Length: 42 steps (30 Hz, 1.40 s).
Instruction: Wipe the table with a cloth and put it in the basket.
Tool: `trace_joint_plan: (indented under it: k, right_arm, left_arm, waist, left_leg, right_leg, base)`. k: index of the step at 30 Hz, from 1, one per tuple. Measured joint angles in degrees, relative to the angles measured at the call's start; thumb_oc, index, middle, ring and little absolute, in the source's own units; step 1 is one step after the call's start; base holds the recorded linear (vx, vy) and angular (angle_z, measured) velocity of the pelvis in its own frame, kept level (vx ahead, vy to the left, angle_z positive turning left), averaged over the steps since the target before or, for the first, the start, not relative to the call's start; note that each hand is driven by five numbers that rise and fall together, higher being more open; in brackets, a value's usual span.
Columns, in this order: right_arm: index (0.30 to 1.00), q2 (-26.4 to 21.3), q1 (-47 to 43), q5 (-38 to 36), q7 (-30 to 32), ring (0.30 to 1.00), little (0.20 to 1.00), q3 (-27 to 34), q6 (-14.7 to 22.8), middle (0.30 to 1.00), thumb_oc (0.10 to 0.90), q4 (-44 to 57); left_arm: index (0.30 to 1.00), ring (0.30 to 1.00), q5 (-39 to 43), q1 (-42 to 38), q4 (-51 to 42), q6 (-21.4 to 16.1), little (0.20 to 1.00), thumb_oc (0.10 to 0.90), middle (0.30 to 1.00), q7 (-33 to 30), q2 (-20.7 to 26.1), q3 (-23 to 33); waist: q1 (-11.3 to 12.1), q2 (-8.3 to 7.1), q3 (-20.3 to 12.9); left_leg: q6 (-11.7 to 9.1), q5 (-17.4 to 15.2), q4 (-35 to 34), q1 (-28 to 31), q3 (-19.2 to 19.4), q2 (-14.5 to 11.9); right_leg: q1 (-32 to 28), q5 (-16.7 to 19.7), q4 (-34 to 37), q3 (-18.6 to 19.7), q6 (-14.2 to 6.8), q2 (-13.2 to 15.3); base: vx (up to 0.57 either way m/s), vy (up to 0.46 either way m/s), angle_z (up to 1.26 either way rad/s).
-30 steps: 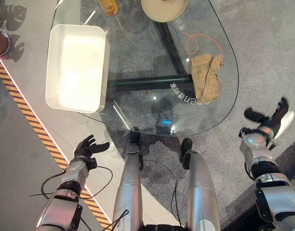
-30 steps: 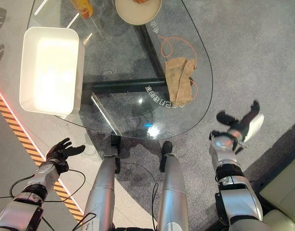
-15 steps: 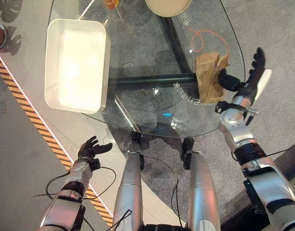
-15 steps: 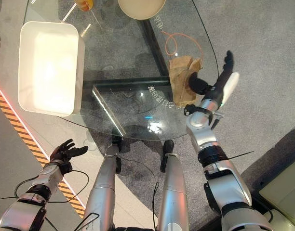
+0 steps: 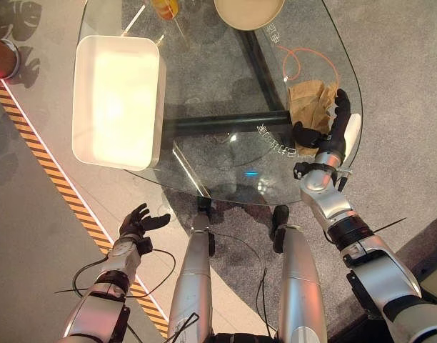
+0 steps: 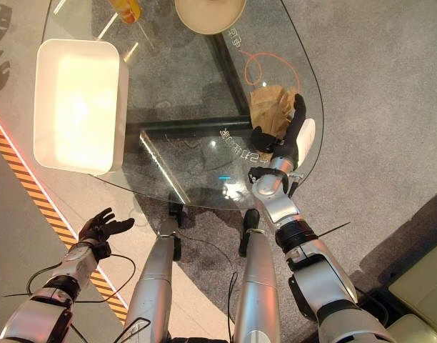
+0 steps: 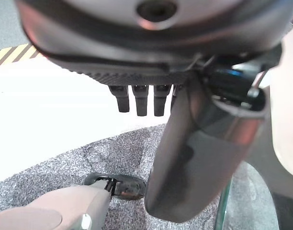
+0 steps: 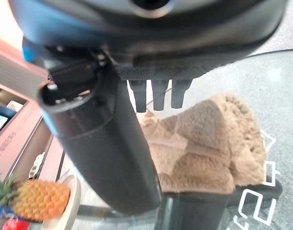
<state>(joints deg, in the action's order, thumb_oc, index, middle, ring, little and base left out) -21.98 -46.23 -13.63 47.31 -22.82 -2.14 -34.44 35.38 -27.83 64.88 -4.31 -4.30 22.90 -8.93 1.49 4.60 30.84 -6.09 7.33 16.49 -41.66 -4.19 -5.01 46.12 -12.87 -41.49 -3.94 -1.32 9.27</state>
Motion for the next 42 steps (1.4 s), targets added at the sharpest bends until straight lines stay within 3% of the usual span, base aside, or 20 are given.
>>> trace_joint_plan:
  k: [15, 29, 42]
  right_arm:
    - [0.900, -0.1, 1.5, 2.4, 3.3, 0.900, 0.900, -1.5, -6.0, 0.900, 0.800, -0.1]
    - [0.900, -0.1, 1.2, 2.5, 4.1, 0.900, 0.900, -2.1, -6.1, 0.900, 0.800, -3.1]
    - [0.900, -0.2, -3.4, 3.5, 2.8, 0.900, 0.900, -5.2, -9.4, 0.900, 0.800, -8.0]
  left_arm:
    - [0.900, 0.900, 0.0, 0.8, 0.0, -1.3, 0.900, 0.800, 0.900, -0.3, -2.3, -1.7]
    - [0.900, 0.900, 0.0, 0.8, 0.4, -1.3, 0.900, 0.800, 0.900, -0.4, -2.3, -2.3]
    - [0.900, 0.900, 0.0, 0.8, 0.4, -1.2, 0.900, 0.800, 0.900, -0.4, -2.5, -3.9]
  waist:
    - [-0.1, 0.64, 0.0]
    - [0.0, 1.50, 0.0]
    - [1.4, 3.11, -0.1]
  left_leg:
    - [0.1, 0.2, -0.5, 0.8, 0.4, 0.0]
    - [0.1, 0.2, -0.7, 1.3, 0.7, 0.0]
    - [0.1, 0.4, -0.8, 2.9, 0.7, 0.0]
  right_leg:
    - [-0.2, 0.0, -0.3, 0.3, 0.0, 0.0]
    - [-0.5, 0.0, -0.3, 0.7, 0.0, 0.0]
    - [-1.8, -0.1, -0.7, 0.6, 0.1, 0.1]
  base:
    - [0.00, 0.000, 0.00]
    - [0.00, 0.000, 0.00]
    - [0.00, 0.005, 0.00]
